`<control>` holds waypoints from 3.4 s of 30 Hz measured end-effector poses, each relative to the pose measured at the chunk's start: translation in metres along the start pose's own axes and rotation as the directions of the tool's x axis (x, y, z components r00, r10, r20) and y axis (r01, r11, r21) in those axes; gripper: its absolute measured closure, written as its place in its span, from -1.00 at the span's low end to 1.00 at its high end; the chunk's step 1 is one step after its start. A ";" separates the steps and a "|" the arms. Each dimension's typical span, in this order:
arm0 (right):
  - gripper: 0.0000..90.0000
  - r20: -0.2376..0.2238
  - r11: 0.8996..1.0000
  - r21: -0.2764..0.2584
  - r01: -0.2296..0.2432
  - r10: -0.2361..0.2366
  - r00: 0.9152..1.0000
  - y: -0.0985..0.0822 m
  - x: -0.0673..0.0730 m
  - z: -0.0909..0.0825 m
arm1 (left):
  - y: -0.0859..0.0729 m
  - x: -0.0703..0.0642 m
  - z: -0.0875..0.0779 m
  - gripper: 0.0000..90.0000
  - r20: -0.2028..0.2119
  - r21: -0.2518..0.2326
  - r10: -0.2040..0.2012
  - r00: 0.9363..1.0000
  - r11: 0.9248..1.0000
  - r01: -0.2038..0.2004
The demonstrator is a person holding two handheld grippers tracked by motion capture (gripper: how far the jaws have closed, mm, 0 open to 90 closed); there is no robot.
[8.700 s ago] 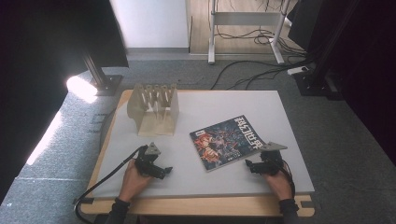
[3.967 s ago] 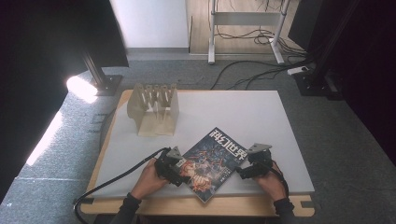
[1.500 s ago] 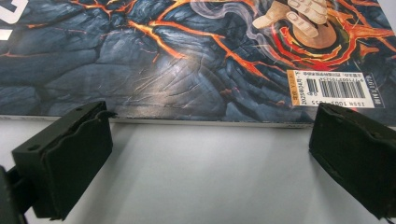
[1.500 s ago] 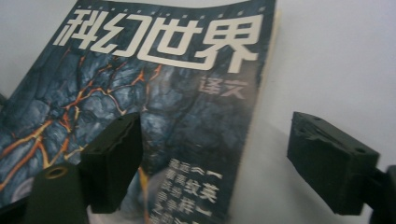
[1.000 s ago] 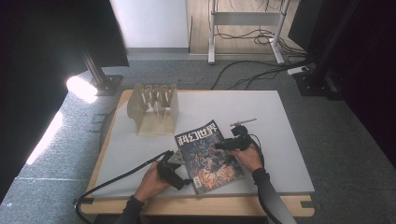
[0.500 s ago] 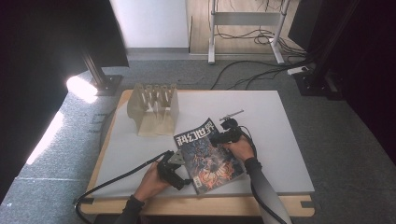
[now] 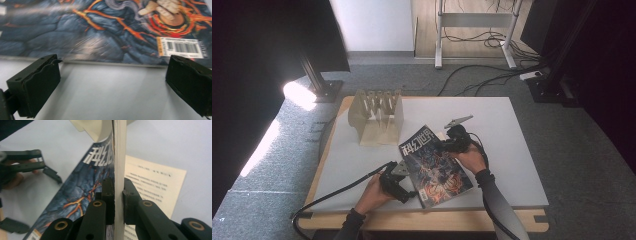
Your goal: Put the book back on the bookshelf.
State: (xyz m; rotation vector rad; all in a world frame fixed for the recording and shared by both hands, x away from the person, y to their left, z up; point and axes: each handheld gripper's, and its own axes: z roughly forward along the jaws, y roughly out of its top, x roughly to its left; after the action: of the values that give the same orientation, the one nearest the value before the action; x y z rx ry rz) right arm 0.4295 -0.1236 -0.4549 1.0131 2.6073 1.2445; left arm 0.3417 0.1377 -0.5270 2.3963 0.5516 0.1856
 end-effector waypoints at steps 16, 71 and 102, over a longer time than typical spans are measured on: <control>0.80 -0.002 0.994 -0.075 0.077 -0.078 0.997 0.011 0.027 -0.033 | 0.013 0.041 -0.005 -1.00 0.060 -0.053 -0.166 0.984 0.984 0.169; 0.78 0.076 0.975 -0.194 0.107 -0.094 0.993 0.014 0.018 -0.083 | 0.082 0.044 -0.098 0.57 0.000 -0.298 -0.127 0.992 0.947 0.121; 0.76 0.089 0.962 -0.238 0.136 -0.118 0.989 0.001 0.014 -0.099 | 0.122 0.031 -0.113 0.49 -0.094 -0.311 0.037 0.995 0.948 -0.065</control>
State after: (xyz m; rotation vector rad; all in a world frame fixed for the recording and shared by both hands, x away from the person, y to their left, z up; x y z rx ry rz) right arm 0.3863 -0.1806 -0.3852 0.8181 2.3495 1.4214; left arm 0.3804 0.1314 -0.3624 2.1001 0.4609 0.3738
